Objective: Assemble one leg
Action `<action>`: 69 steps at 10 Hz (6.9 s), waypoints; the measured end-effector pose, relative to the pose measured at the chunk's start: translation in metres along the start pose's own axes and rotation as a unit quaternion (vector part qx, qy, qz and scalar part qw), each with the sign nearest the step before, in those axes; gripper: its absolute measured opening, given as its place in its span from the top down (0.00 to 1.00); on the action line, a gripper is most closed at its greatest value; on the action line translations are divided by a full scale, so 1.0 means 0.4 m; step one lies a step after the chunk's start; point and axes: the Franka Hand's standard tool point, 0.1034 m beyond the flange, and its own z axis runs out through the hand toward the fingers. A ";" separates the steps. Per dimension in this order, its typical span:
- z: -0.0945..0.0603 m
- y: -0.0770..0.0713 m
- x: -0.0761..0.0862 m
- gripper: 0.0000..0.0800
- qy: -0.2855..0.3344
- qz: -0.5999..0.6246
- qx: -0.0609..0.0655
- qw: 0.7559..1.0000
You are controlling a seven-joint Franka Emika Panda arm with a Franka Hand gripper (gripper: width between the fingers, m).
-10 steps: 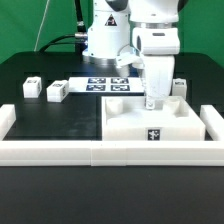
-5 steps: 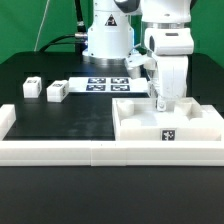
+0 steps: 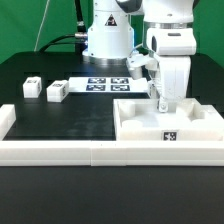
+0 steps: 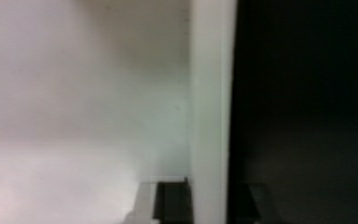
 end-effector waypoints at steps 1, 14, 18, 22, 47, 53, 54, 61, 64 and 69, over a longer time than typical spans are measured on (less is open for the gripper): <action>0.001 0.020 -0.002 0.93 -0.002 -0.001 0.000 1.000; 0.002 0.024 -0.010 0.21 -0.011 0.003 0.017 1.000; 0.001 0.023 -0.010 0.19 -0.011 0.002 0.016 1.000; -0.097 -0.017 0.006 0.19 -0.021 0.040 0.005 0.999; -0.091 -0.150 0.112 0.19 0.012 0.831 0.051 0.554; -0.087 -0.222 0.150 0.19 0.000 0.799 0.057 0.599; -0.087 -0.223 0.150 0.19 -0.001 0.798 0.057 0.600; -0.100 -0.243 0.125 0.19 -0.212 0.738 0.264 0.584; -0.091 -0.266 0.140 0.19 -0.283 0.699 0.337 0.564; -0.046 -0.291 0.187 0.19 -0.286 0.695 0.329 0.572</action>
Offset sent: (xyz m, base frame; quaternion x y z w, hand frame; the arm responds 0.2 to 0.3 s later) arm 0.0225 0.0045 -0.0008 0.0107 0.0212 -0.0044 0.9997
